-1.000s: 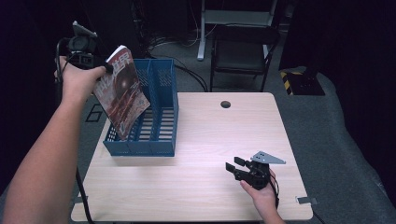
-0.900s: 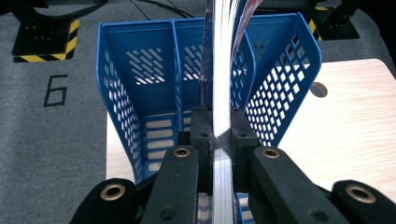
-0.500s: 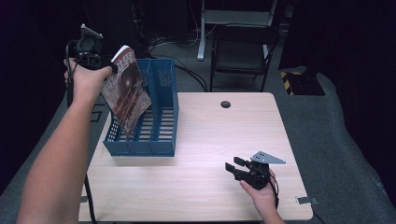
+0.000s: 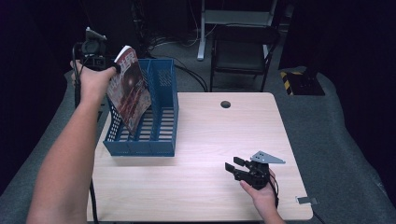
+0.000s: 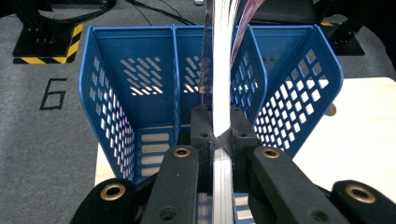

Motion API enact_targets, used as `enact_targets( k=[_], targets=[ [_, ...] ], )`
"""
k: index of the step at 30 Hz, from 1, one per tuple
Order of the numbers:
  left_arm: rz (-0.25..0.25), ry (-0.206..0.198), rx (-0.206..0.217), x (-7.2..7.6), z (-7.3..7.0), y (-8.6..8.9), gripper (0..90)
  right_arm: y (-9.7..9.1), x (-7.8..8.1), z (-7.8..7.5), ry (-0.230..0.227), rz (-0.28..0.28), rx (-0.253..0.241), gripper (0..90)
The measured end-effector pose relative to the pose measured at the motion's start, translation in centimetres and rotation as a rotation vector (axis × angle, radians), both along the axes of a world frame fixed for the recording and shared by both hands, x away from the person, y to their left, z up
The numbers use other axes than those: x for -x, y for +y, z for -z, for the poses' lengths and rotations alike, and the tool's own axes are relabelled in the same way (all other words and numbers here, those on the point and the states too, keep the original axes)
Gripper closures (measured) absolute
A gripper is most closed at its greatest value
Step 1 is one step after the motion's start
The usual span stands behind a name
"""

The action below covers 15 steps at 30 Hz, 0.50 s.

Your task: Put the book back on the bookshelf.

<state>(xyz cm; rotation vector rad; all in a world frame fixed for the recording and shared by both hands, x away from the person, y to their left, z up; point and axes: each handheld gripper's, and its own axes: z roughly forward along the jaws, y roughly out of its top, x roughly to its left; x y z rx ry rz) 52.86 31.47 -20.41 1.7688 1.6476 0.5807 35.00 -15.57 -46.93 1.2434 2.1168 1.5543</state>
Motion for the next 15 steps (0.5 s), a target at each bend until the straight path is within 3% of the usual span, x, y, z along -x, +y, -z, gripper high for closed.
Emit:
enact_targets(
  k=[15],
  targets=[
    [-0.009, -0.007, -0.027, -0.7, 2.6, -0.7, 84.0, -0.1, 0.0, 0.0, -0.002, 0.005, -0.004, 48.3]
  ],
)
